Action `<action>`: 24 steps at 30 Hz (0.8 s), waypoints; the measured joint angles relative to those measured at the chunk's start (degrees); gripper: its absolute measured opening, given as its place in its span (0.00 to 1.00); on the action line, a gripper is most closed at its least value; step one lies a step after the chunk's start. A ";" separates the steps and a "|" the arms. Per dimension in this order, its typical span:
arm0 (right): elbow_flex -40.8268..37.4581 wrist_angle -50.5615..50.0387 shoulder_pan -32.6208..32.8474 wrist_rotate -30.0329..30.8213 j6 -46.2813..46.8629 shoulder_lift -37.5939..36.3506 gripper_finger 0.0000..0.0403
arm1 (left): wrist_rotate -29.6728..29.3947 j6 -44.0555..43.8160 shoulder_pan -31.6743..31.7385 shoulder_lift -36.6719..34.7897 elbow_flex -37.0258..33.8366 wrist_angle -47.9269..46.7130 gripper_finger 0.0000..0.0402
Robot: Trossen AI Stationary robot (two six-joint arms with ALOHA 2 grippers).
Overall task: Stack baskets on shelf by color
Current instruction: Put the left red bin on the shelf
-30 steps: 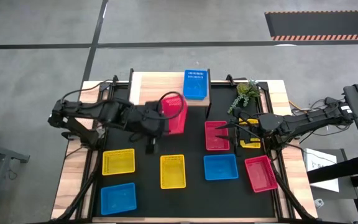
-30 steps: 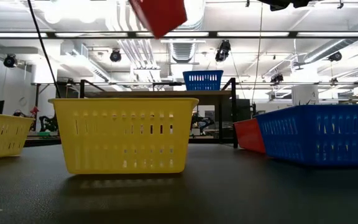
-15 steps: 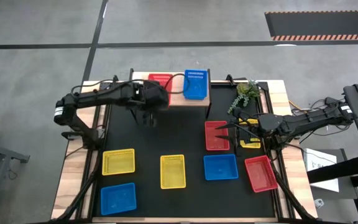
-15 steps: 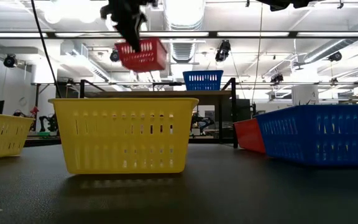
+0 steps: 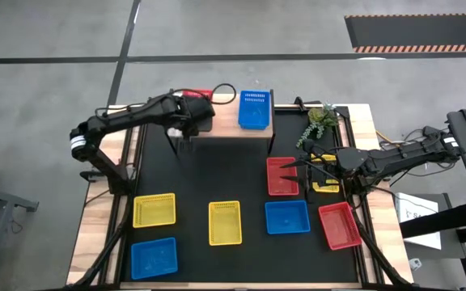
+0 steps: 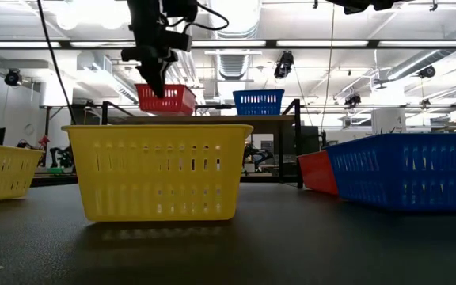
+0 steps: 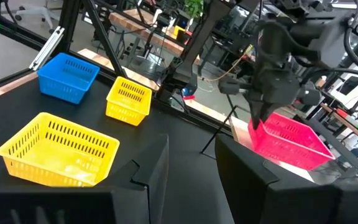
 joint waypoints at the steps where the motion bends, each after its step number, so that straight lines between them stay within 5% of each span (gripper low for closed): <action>1: 0.00 0.00 0.00 0.00 0.00 0.00 0.31 | 0.89 0.00 0.32 -0.02 -0.02 -0.04 0.00; 24: 0.00 -0.17 0.00 -0.02 -0.22 0.00 0.31 | 3.09 0.03 3.21 -0.04 -2.51 0.31 0.00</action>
